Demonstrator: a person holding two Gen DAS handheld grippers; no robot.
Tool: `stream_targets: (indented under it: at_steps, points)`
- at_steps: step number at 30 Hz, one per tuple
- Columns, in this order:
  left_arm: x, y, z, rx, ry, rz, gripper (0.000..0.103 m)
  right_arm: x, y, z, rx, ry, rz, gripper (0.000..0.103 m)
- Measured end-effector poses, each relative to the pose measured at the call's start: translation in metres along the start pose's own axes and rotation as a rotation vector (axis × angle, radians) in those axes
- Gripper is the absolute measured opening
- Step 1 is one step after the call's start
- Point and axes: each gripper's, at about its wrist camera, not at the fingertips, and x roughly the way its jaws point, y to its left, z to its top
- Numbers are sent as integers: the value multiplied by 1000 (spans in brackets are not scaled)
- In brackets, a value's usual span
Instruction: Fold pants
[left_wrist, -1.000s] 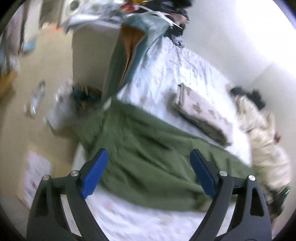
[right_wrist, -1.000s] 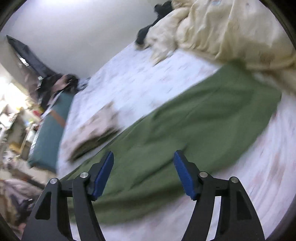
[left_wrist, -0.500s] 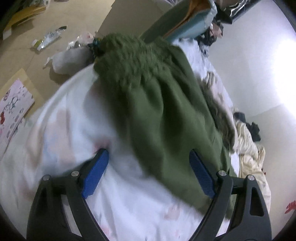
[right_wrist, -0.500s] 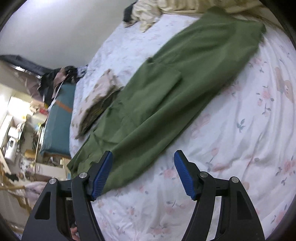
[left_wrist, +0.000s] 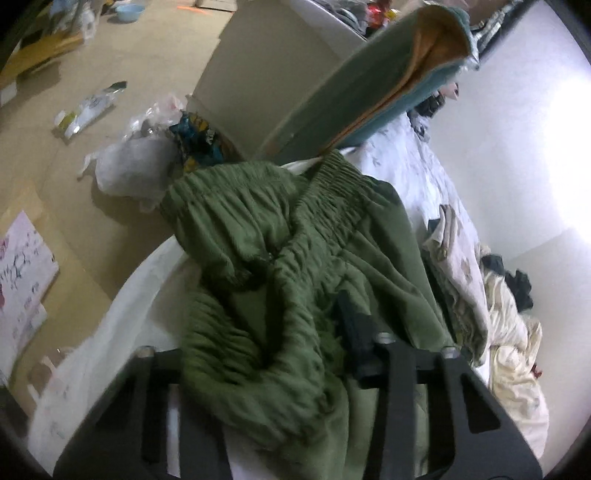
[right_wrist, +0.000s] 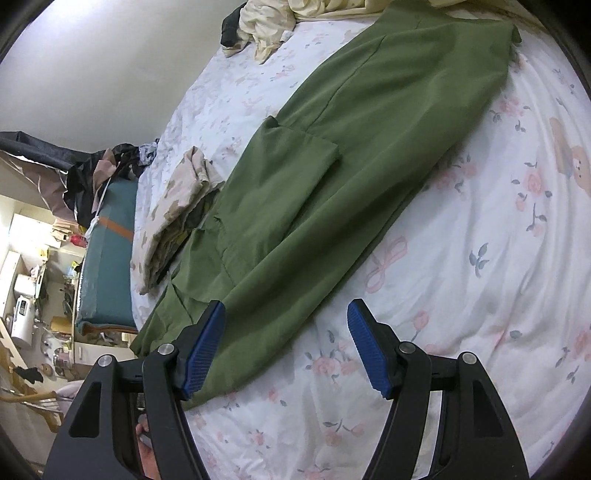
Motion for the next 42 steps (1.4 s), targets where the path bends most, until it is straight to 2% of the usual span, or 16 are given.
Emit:
stream_targets:
  at_steps: [1, 3, 6, 9, 12, 14, 17, 20, 24, 27, 29, 30, 32, 34, 37, 42]
  points:
    - [-2, -4, 0, 28, -6, -1, 15, 1, -1, 0, 5, 2, 1, 71]
    - [-13, -19, 1, 102, -40, 12, 12, 2, -5, 0, 14, 2, 12, 71]
    - [-33, -40, 1, 148, -90, 33, 11, 5, -19, -5, 73, 11, 46, 71]
    - [-47, -61, 2, 183, -127, 44, 11, 25, -37, -16, 177, 94, 115, 75]
    - [-51, -75, 1, 222, -140, 85, 11, 50, -46, -7, 171, 112, 101, 75]
    - [-52, -80, 3, 242, -132, 104, 11, 54, -59, 7, 184, 63, 111, 75]
    - [-55, -84, 8, 268, -114, 121, 11, 45, -89, 46, 246, -55, 214, 75]
    - [-54, -87, 11, 306, -99, 141, 11, 19, -116, 86, 268, -199, 177, 74]
    - [-50, -87, 9, 292, -78, 175, 11, -12, -173, 146, 332, -355, 128, 71]
    - [-44, -88, 6, 324, -75, 212, 11, -21, -198, 184, 306, -359, 98, 63]
    - [-41, -87, 5, 332, -73, 228, 11, -22, -207, 203, 284, -358, 75, 49]
    - [-41, -88, 4, 338, -74, 232, 11, -21, -208, 207, 277, -353, 74, 45]
    - [-40, -89, 1, 357, -77, 247, 11, -17, -203, 219, 247, -326, 60, 24]
    - [-43, -90, 0, 350, -77, 249, 11, -24, -188, 224, 194, -350, -38, 5]
    - [-52, -97, 4, 346, -79, 216, 10, -39, -159, 227, 134, -388, -83, 3]
    - [-96, -124, 23, 381, -95, 118, 10, -89, -112, 229, 45, -433, -113, 2]
